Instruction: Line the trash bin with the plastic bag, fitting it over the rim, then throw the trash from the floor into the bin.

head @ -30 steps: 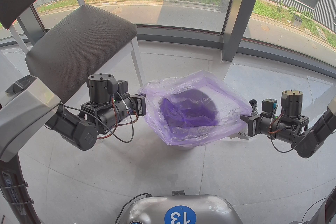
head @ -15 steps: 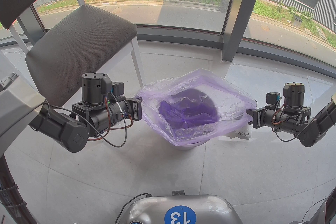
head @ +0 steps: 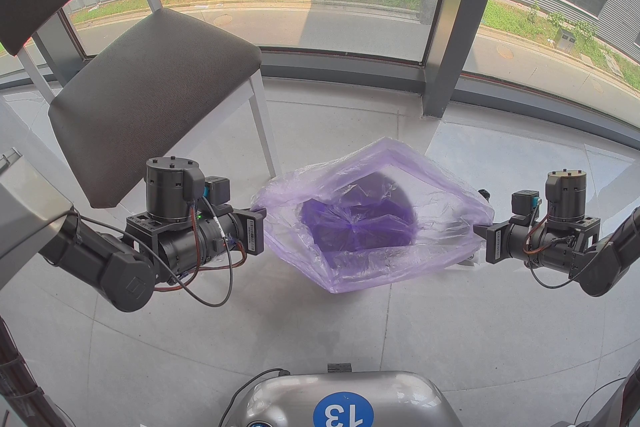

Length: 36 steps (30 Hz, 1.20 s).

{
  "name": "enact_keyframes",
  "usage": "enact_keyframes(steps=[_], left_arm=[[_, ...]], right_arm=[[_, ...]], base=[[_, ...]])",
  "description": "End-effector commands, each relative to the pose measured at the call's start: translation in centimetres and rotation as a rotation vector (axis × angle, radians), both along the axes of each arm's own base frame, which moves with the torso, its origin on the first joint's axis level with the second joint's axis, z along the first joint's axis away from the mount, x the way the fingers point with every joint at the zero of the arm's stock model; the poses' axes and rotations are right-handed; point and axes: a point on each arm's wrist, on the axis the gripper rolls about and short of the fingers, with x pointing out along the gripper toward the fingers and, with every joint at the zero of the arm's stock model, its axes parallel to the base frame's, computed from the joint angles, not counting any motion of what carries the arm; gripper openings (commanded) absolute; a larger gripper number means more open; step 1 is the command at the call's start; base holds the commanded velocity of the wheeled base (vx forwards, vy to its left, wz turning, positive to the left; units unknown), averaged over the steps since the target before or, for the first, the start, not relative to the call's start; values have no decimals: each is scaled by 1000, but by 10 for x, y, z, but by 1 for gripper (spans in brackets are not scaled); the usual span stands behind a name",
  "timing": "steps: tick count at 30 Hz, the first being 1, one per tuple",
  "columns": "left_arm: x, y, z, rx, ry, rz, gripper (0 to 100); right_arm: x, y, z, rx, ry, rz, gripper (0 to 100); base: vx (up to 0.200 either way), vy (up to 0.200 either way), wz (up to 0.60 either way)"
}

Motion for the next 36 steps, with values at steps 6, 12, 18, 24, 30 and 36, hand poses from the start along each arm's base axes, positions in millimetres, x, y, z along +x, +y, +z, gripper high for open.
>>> enact_keyframes(steps=[6,12,18,24,30,36], left_arm=[[-6,3,-4,6,18,2,0],[-8,4,-3,4,21,1,0],[-15,6,-3,10,27,-2,0],[-20,9,1,8,17,-3,0],[-21,9,-6,19,39,-3,0],[-11,7,-19,23,49,5,0]], right_arm=[[-13,5,4,-4,-2,17,0],[-19,4,9,-8,9,19,0],[-28,2,12,-13,14,17,0],[-34,1,12,-14,17,19,0],[-37,1,6,-19,40,22,0],[-32,3,-1,-20,57,24,0]], base=[[0,0,0],[0,0,0],[0,0,0],[0,0,0],[0,0,0],[0,0,0]])
